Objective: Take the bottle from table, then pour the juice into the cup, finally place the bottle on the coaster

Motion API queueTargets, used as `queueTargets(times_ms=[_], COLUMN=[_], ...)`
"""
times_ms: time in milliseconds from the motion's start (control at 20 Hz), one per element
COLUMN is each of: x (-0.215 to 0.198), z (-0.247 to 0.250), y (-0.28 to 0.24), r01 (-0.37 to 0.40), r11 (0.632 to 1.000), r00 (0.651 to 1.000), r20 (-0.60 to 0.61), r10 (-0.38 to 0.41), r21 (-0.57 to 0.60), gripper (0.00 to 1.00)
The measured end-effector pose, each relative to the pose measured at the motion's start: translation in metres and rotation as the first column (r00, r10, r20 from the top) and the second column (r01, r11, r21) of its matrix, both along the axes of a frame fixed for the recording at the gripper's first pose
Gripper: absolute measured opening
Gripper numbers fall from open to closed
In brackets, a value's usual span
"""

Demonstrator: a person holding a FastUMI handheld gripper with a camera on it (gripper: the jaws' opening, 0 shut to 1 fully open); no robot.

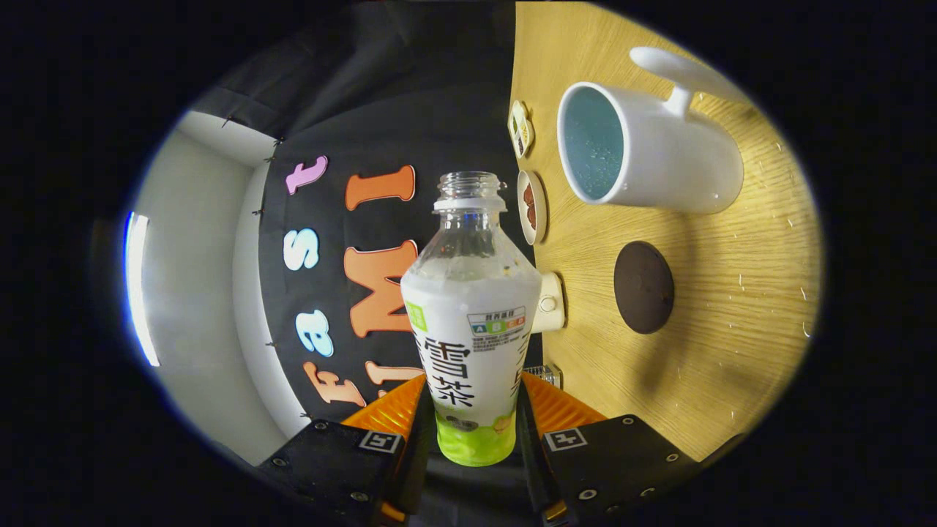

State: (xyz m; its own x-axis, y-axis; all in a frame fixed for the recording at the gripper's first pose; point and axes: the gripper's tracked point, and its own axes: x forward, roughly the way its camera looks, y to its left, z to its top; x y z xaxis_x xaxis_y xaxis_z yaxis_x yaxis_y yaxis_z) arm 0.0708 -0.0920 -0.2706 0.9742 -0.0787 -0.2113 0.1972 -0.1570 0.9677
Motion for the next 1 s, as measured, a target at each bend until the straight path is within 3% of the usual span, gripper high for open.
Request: queueTargets(times_ms=[1000], x=[0.005], z=[0.001], y=[-0.02], r01=[0.057], r11=[0.995], r00=[0.998], r20=[-0.001], r10=[-0.057], r21=[0.086], gripper=[0.56])
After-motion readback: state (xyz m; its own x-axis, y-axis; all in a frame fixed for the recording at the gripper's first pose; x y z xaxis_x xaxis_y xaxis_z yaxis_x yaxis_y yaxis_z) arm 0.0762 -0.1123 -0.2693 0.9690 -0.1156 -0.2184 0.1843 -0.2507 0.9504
